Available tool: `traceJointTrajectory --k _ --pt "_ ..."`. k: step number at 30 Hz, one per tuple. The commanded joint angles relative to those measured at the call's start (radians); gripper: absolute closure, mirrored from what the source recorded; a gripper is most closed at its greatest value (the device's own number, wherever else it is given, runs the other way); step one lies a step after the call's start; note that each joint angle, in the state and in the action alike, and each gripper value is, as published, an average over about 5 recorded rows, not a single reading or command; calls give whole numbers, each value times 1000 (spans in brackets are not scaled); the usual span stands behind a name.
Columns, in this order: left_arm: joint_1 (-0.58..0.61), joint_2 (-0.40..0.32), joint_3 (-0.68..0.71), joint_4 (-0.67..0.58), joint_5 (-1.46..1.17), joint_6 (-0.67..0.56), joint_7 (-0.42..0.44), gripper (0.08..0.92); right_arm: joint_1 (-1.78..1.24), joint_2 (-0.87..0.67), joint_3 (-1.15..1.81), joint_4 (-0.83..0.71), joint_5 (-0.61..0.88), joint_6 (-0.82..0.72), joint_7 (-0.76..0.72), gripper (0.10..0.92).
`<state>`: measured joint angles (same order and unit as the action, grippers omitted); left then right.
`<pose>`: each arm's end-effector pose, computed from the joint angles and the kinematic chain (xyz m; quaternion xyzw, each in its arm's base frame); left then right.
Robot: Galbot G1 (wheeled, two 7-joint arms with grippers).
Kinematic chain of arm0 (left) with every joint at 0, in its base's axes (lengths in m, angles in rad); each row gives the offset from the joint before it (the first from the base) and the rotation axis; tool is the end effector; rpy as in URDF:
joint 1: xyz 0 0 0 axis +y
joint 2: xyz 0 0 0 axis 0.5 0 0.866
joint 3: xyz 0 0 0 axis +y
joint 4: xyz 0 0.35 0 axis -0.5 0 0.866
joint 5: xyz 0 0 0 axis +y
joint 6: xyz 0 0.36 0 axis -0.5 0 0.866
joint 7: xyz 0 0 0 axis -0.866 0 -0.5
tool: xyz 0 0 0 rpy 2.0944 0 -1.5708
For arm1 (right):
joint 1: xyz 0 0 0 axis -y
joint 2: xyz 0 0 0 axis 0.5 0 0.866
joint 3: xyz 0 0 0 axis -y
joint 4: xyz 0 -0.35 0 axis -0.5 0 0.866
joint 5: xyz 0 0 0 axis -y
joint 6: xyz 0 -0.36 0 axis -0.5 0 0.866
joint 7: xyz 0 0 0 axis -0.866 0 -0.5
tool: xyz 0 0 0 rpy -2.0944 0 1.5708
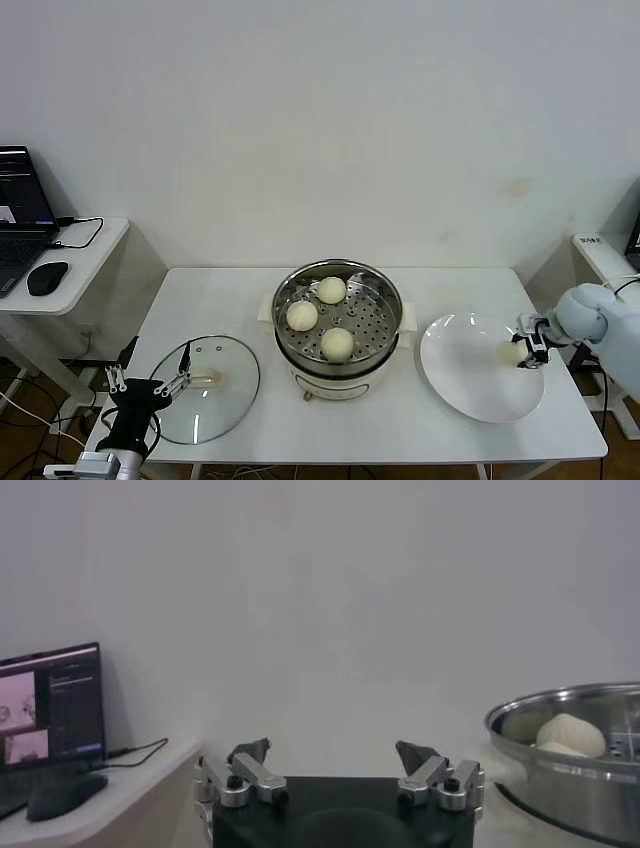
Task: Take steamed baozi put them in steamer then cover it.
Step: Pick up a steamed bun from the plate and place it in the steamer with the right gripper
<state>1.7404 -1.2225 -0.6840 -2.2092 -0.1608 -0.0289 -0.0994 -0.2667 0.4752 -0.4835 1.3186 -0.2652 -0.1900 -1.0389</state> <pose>0.1482 0.0896 -0.2682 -0.0045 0.9945 0.1045 0.0030 0.4583 -0.2563 -0.1981 0.4069 -0.5682 0.5678 0.4350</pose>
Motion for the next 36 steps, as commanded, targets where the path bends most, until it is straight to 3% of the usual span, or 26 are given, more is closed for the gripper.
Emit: traceJointTrajectory --k 1,8,16,26,36 --pt "-4 2 4 -4 0 3 0 177 272 -88 -178 141 146 -41 -16 470" --pt "-10 0 21 -10 2 16 -7 177 722 -85 -501 284 375 -154 -19 460" --pt "-14 2 35 -16 2 22 -5 177 1089 115 -780 366 632 -309 34 455" --pt "-12 -12 29 -16 1 19 -5 177 1013 403 -830 356 803 -453 140 448" --pt "-7 -24 15 -25 -2 18 -5 177 821 479 -825 270 742 -504 179 448"
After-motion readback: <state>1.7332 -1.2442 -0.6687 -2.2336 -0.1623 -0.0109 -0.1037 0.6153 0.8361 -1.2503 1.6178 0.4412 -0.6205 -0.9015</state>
